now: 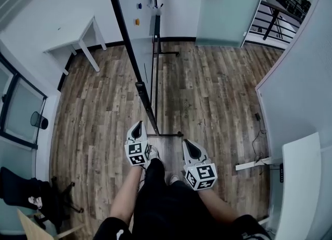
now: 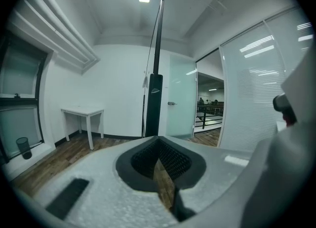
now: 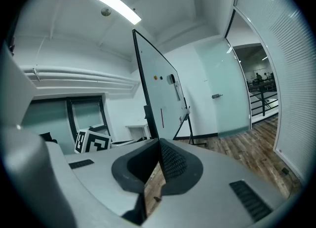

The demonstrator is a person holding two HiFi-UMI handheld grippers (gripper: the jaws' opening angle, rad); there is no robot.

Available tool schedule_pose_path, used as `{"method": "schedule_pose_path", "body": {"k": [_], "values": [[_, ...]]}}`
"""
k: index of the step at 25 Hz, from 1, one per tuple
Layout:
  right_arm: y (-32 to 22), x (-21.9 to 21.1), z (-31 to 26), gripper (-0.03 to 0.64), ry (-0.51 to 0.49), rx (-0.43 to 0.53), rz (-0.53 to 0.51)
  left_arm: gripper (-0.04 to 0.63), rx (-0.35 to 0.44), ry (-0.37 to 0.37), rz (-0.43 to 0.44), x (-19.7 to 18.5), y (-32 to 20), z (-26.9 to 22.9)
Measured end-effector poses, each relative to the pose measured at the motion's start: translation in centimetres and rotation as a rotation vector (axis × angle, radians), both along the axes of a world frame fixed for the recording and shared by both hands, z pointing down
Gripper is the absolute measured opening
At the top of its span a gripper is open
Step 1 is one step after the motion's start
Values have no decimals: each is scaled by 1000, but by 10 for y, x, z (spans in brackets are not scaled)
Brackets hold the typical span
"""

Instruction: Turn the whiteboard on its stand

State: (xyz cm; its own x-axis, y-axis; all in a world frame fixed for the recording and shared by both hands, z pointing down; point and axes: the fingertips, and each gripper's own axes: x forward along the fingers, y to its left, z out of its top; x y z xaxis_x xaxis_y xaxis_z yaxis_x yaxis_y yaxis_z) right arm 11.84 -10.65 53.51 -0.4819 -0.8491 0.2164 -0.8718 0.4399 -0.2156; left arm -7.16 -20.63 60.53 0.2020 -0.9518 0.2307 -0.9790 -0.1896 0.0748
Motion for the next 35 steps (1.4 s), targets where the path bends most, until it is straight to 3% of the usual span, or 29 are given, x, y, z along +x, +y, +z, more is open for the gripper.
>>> {"method": "schedule_pose_path", "body": {"k": [22,35], "values": [[5,-37,-12,14,1,-18,-30,12,17,50,-33,-18,90,-62],[34,-83,-21,14,6,-15,-10,12,96,45,42,-38,133,-109]]}}
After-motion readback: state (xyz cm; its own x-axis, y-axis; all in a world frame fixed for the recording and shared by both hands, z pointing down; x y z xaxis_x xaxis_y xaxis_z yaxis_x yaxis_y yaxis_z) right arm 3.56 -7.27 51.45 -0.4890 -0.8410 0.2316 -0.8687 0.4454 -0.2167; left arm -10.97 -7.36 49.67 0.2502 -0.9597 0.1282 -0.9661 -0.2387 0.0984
